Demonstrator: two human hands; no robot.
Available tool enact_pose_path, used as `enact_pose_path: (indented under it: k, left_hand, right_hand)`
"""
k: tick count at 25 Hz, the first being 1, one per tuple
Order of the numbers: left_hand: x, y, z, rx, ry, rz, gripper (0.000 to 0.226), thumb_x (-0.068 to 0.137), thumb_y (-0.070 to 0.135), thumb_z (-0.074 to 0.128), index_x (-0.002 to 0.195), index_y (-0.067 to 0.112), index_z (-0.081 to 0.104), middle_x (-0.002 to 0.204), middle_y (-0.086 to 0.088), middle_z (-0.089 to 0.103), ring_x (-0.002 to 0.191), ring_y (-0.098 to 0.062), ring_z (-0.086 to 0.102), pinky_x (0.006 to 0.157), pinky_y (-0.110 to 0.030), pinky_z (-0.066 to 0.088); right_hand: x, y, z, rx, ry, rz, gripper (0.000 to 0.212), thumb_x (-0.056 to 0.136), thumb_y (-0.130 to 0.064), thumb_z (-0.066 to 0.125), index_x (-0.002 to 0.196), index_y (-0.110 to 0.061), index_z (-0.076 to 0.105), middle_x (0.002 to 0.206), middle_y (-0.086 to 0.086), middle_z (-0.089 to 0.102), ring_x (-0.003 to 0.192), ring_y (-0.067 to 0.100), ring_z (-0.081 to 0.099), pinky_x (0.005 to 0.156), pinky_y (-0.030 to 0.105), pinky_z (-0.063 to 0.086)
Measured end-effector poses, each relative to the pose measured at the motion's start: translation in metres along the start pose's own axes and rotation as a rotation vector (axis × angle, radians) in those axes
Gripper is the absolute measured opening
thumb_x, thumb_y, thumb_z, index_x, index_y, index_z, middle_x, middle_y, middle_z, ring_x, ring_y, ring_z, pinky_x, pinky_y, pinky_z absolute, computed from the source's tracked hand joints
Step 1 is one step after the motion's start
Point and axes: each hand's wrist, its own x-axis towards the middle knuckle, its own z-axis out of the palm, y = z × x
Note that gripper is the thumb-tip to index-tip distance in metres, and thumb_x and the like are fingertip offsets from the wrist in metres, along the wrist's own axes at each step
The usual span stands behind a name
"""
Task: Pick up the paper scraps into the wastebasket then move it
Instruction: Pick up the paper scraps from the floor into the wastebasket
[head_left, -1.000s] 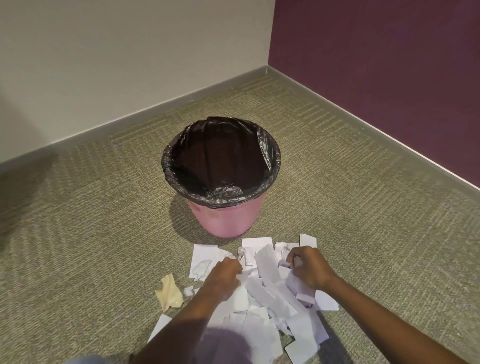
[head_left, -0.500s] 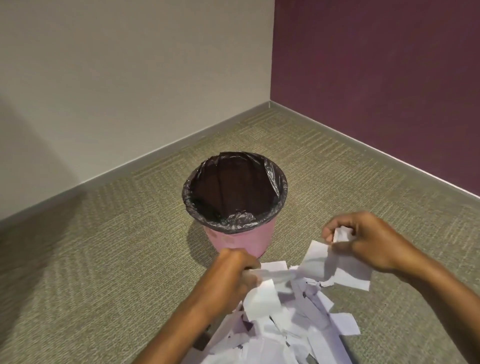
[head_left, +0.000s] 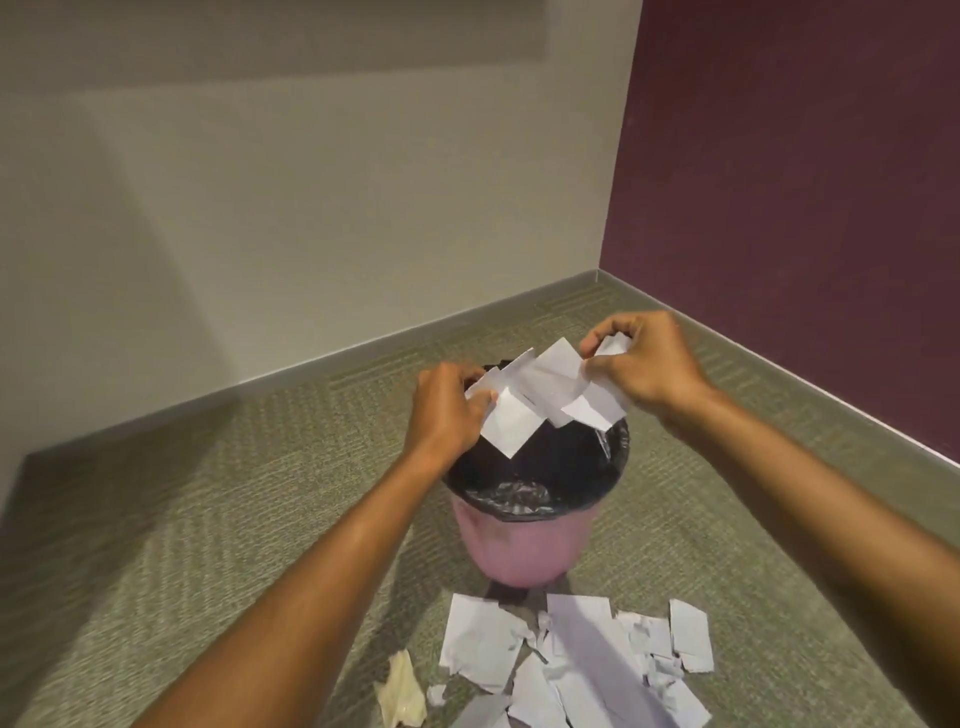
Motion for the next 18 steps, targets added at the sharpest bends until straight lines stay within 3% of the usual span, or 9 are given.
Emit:
enact_pose_path:
  k: [4,7,9,11,14,16,17,18]
  left_hand:
    - [0.008,-0.026,0.019,0.027,0.017,-0.072,0.016,0.084,0.014,0.072,0.099,0.008,0.072,0.094,-0.003,0.071,0.079,-0.014,0.059,0.061,-0.024,0.042]
    - [0.009,-0.034,0.025,0.025,-0.047,-0.055,0.013,0.084,0.017,0.073,0.095,0.009,0.072,0.09,-0.002,0.07,0.084,-0.02,0.066,0.064,-0.031,0.05]
    - [0.008,-0.034,0.024,-0.01,-0.108,-0.04,0.027,0.083,0.02,0.074,0.108,0.009,0.071,0.104,-0.004,0.072,0.094,-0.02,0.068,0.076,-0.032,0.055]
    - [0.006,-0.034,0.024,-0.016,-0.165,-0.002,0.041,0.085,0.024,0.073,0.123,0.012,0.064,0.121,-0.003,0.067,0.105,-0.019,0.065,0.087,-0.032,0.052]
    - [0.0,-0.031,0.019,-0.031,-0.208,0.04,0.043,0.089,0.016,0.067,0.13,0.018,0.059,0.132,-0.001,0.06,0.116,-0.016,0.059,0.098,-0.031,0.049]
    - [-0.01,-0.033,0.013,-0.112,-0.115,0.037,0.024,0.09,0.018,0.066,0.114,0.018,0.069,0.114,0.002,0.069,0.101,-0.012,0.065,0.088,-0.026,0.051]
    - [-0.018,-0.038,0.011,-0.171,-0.02,0.016,0.011,0.09,0.023,0.065,0.096,0.019,0.074,0.094,0.005,0.073,0.084,-0.01,0.067,0.078,-0.024,0.053]
    - [-0.029,-0.046,0.008,-0.217,0.12,-0.023,0.019,0.09,0.028,0.064,0.074,0.02,0.072,0.07,0.008,0.069,0.064,-0.008,0.063,0.067,-0.022,0.053]
  right_hand:
    - [0.014,0.022,0.033,-0.124,0.033,0.041,0.019,0.078,0.005,0.069,0.078,-0.014,0.069,0.087,0.002,0.067,0.064,0.01,0.058,0.034,0.013,0.036]
    - [0.014,0.037,0.048,-0.117,0.041,0.024,0.02,0.077,0.002,0.072,0.074,-0.017,0.067,0.081,-0.001,0.064,0.061,0.015,0.058,0.036,0.016,0.036]
    - [0.015,0.043,0.054,-0.021,0.003,0.021,0.017,0.077,-0.005,0.077,0.086,-0.017,0.069,0.085,0.0,0.066,0.07,0.017,0.062,0.048,0.022,0.045]
    - [0.015,0.046,0.057,0.084,-0.133,0.016,0.038,0.077,-0.016,0.082,0.112,-0.018,0.067,0.105,-0.001,0.065,0.091,0.015,0.062,0.067,0.027,0.055]
    - [0.014,0.051,0.061,0.109,-0.249,-0.026,0.053,0.082,-0.022,0.078,0.131,-0.018,0.057,0.121,-0.005,0.058,0.111,0.011,0.053,0.08,0.015,0.044]
    - [0.011,0.056,0.058,0.15,-0.195,-0.045,0.039,0.089,-0.018,0.071,0.126,-0.015,0.061,0.123,0.0,0.062,0.115,0.014,0.056,0.091,0.021,0.046]
    - [0.007,0.061,0.054,0.169,-0.128,-0.053,0.029,0.09,-0.015,0.069,0.118,-0.016,0.065,0.119,0.002,0.066,0.111,0.015,0.061,0.092,0.025,0.048]
    - [0.0,0.07,0.049,0.185,-0.04,-0.059,0.019,0.091,-0.012,0.067,0.108,-0.02,0.068,0.109,0.002,0.07,0.1,0.013,0.066,0.086,0.025,0.051]
